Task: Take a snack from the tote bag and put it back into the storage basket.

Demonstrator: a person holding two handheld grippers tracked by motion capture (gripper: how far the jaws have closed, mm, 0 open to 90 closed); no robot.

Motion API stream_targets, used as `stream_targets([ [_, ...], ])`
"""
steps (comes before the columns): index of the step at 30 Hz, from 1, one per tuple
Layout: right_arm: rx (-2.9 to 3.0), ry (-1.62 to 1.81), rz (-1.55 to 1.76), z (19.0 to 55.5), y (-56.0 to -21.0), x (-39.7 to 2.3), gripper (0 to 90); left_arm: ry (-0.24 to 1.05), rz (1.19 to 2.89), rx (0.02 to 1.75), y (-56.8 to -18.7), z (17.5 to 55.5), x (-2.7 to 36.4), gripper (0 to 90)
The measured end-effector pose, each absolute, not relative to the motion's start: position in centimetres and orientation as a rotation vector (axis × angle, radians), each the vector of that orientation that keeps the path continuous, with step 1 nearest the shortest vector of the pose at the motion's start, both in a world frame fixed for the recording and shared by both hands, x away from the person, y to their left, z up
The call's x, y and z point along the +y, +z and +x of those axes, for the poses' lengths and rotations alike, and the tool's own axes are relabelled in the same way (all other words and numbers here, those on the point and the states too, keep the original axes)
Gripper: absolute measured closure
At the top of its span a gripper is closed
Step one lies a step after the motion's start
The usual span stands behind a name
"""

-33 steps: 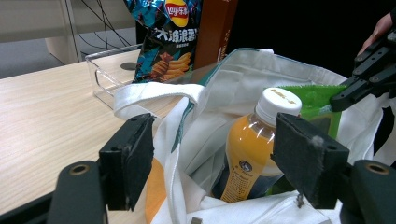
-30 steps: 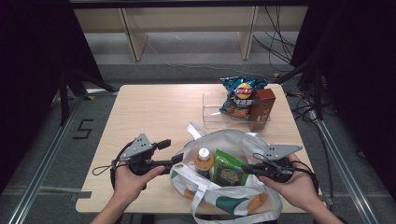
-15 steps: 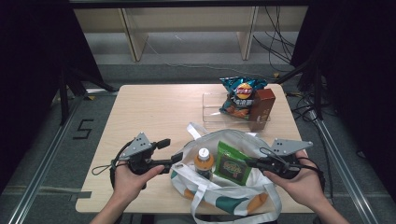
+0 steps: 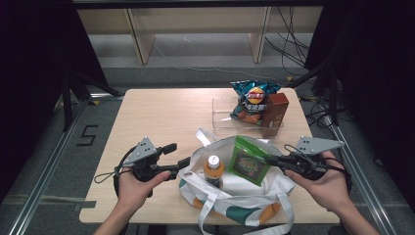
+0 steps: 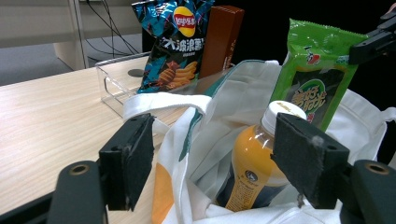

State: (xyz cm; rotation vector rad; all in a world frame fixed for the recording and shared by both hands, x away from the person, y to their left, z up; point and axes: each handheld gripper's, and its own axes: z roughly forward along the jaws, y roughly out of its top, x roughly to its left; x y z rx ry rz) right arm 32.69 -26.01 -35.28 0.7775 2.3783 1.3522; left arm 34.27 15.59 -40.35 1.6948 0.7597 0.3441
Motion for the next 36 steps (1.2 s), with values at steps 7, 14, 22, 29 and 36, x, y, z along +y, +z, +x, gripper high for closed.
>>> stream_targets([
  [7,2.379,1.347,0.787,32.7,-34.6,-26.2,90.0,0.344,1.698,0.758,-40.2,34.1,15.4,28.8],
  [14,2.350,1.367,0.751,32.9,-34.1,-26.4,90.0,0.348,1.699,0.760,-40.3,34.4,15.4,28.8],
  [22,2.335,1.371,0.746,33.5,-33.9,-26.9,90.0,0.340,1.702,0.755,-40.3,34.3,15.2,28.8],
  [29,2.350,1.365,0.768,33.2,-33.5,-26.7,90.0,0.340,1.700,0.747,-40.3,34.1,15.2,28.8],
  [36,2.324,1.367,0.760,33.6,-33.0,-26.8,90.0,0.344,1.704,0.747,-40.3,34.1,15.3,28.7],
])
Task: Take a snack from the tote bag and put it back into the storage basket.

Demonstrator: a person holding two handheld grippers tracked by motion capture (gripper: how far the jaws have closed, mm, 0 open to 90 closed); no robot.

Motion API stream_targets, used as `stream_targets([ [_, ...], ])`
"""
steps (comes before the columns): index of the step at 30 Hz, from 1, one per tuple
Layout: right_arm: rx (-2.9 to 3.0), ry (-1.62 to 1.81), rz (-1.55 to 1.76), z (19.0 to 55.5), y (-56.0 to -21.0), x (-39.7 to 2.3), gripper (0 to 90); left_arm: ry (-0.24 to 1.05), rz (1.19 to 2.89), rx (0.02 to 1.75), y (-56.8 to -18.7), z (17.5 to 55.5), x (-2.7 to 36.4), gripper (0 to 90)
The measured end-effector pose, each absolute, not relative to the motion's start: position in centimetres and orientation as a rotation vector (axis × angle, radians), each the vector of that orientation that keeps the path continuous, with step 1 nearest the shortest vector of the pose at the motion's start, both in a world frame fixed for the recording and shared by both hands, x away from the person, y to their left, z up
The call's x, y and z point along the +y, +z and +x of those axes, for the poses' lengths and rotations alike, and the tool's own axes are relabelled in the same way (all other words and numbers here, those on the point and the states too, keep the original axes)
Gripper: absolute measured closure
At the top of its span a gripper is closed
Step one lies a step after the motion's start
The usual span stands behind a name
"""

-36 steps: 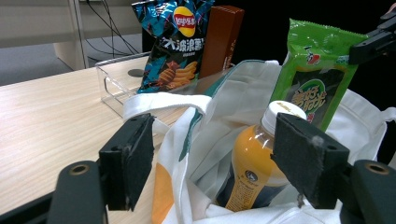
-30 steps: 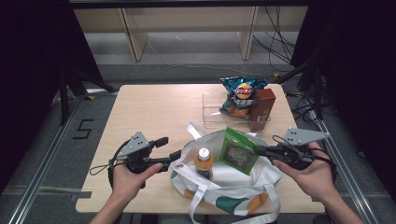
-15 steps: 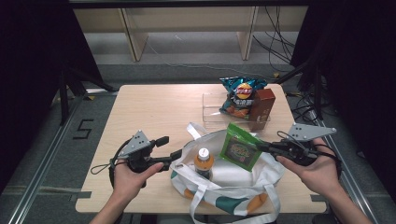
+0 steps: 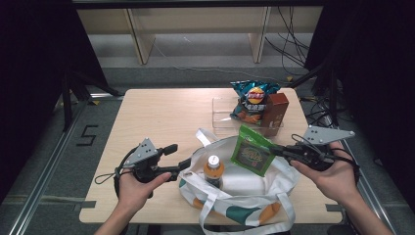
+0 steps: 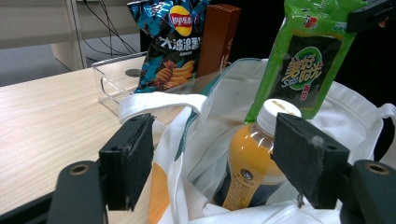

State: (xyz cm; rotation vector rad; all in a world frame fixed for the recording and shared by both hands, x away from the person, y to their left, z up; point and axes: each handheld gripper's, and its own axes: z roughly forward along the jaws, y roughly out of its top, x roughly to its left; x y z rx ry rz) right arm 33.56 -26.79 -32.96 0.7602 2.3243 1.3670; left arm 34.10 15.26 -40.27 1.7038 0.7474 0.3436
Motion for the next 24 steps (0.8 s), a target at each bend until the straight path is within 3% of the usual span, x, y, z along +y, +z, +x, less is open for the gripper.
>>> stream_targets([
  [24,2.236,1.407,0.710,34.1,-31.1,-27.4,90.0,0.339,1.698,0.741,-40.3,34.1,15.2,28.7],
])
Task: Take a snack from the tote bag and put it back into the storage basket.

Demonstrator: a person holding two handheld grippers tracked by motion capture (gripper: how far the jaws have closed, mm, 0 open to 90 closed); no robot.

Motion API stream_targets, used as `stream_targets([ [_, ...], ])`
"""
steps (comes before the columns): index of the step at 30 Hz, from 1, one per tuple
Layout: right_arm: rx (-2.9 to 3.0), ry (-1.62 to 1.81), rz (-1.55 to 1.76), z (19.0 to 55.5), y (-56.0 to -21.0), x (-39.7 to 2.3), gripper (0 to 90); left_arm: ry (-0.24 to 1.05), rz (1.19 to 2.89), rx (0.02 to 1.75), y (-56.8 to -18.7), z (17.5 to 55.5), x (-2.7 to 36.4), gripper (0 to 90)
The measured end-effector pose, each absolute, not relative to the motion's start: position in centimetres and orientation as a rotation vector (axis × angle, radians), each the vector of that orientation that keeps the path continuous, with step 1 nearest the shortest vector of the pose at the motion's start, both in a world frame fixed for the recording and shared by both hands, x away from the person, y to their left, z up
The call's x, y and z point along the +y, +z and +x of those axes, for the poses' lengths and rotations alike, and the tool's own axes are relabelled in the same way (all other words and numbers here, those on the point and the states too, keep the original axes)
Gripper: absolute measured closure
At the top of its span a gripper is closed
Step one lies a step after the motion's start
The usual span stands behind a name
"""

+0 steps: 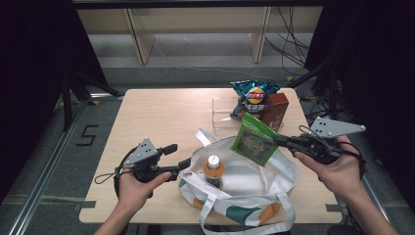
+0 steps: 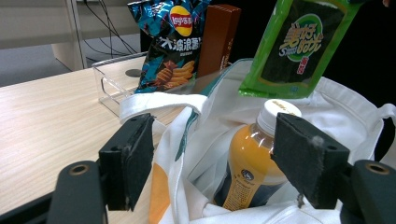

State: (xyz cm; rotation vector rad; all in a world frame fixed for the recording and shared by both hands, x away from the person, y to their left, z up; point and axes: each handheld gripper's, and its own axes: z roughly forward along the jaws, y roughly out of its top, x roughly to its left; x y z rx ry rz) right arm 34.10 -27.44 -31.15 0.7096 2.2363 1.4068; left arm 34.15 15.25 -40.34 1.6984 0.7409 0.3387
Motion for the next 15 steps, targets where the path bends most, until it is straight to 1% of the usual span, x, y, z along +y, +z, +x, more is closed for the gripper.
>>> stream_targets([
  [7,2.135,1.468,0.707,34.02,-31.18,-27.80,90.0,0.336,1.694,0.770,-40.39,34.03,15.24,28.7],
  [12,2.070,1.518,0.689,34.05,-31.11,-27.95,90.0,0.331,1.692,0.745,-40.41,34.13,15.23,28.7],
  [15,2.022,1.532,0.680,34.03,-31.02,-27.91,90.0,0.334,1.693,0.759,-40.37,34.02,15.24,28.7],
])
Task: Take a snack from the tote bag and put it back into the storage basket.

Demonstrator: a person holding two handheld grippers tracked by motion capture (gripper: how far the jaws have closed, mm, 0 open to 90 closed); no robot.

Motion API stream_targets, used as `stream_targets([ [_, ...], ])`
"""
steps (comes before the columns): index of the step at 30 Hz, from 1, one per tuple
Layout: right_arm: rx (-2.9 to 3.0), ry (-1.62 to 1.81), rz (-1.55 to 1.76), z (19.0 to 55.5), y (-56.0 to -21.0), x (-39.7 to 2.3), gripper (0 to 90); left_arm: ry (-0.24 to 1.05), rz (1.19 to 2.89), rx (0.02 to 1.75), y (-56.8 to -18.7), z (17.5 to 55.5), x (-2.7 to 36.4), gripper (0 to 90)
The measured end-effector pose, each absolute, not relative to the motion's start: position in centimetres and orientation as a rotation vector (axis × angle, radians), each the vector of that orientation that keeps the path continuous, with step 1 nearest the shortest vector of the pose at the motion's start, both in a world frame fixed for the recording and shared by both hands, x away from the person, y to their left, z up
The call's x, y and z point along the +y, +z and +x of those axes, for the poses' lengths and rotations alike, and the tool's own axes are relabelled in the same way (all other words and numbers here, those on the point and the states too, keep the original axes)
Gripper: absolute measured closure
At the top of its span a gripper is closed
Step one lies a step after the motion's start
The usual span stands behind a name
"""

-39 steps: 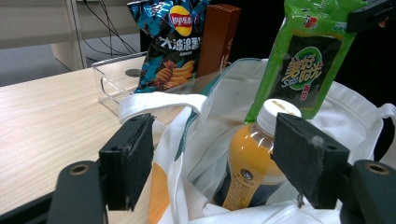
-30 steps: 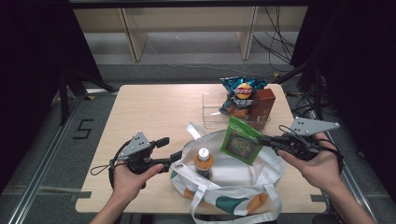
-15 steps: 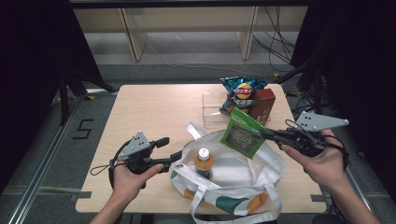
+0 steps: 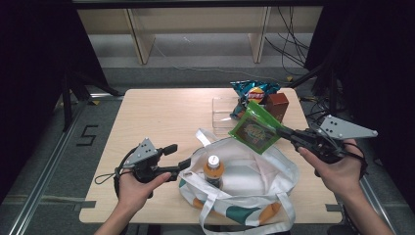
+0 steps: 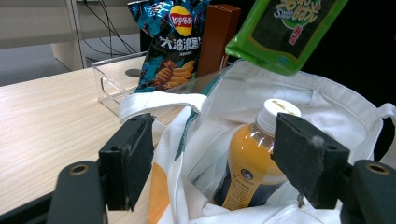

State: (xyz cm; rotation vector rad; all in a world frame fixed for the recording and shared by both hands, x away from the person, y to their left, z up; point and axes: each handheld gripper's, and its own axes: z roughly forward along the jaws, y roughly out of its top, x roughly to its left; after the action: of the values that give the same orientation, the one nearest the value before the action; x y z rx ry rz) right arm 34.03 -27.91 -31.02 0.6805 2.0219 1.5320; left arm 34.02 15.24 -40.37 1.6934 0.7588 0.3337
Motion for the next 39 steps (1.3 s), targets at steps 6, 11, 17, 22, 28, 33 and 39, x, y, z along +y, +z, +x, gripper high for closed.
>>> stream_targets([
  [6,1.981,1.556,0.680,34.3,-31.0,-27.9,90.0,0.335,1.694,0.746,-40.5,34.1,15.4,28.7],
  [11,1.965,1.560,0.679,34.6,-30.8,-27.9,90.0,0.341,1.698,0.752,-40.4,34.1,15.4,28.8],
  [17,1.930,1.572,0.694,35.0,-30.5,-27.8,90.0,0.344,1.699,0.751,-40.3,34.1,15.4,28.7],
  [22,1.923,1.571,0.700,35.4,-30.4,-27.8,90.0,0.341,1.698,0.752,-40.3,34.1,15.5,28.7],
  [28,1.907,1.566,0.696,35.9,-30.3,-27.8,90.0,0.342,1.700,0.751,-40.3,34.1,15.4,28.8],
  [33,1.906,1.570,0.707,36.2,-30.4,-27.9,90.0,0.344,1.697,0.754,-40.3,34.1,15.5,28.8],
  [39,1.887,1.568,0.716,36.6,-30.2,-27.9,90.0,0.345,1.700,0.750,-40.3,34.1,15.5,28.8],
])
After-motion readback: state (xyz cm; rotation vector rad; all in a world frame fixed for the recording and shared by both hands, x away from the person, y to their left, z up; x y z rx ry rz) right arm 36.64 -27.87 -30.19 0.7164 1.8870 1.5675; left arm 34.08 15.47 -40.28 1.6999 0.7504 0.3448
